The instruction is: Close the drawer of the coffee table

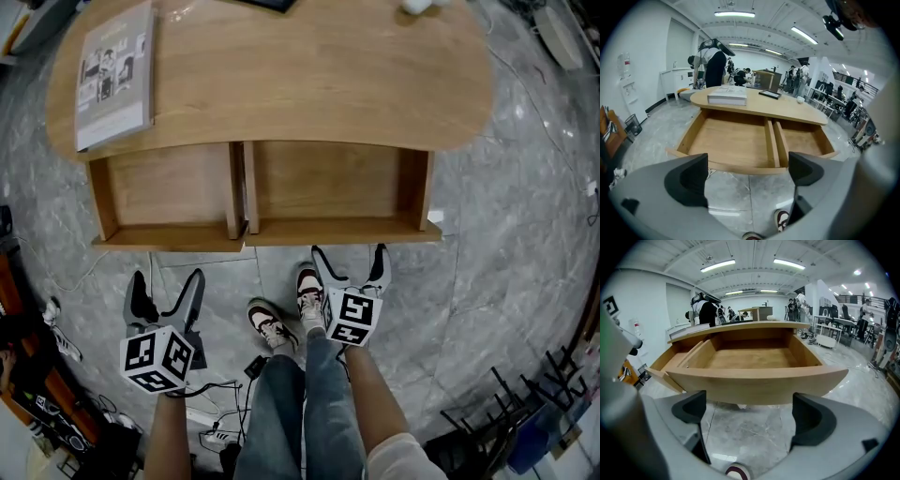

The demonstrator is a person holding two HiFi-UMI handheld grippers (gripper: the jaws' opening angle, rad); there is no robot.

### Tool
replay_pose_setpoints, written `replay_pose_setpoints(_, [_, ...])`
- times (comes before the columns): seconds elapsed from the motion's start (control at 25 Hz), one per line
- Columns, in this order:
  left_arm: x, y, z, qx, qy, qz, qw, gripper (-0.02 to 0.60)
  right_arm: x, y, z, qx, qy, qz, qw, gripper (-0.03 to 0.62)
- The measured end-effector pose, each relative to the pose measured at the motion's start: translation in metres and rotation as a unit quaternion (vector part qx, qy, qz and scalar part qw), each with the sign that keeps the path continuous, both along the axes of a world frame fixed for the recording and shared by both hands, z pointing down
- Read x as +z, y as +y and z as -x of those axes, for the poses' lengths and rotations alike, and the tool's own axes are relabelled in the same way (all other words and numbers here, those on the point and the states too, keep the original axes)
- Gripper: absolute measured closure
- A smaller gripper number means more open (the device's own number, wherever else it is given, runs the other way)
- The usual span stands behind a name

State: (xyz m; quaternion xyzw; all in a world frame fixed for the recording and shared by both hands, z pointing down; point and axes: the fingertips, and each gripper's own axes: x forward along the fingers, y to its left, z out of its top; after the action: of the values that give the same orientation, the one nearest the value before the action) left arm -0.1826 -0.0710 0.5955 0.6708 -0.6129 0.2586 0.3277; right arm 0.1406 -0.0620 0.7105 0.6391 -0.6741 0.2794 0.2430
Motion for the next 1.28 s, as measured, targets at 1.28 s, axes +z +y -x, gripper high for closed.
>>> replay_pose_setpoints(1.28, [0.024, 0.007, 0.026, -0.028, 0.016, 0.022, 0.9992, 0.051, -0.024, -0.015, -0.001, 0.015, -0.003, -0.069, 0.997, 0.026])
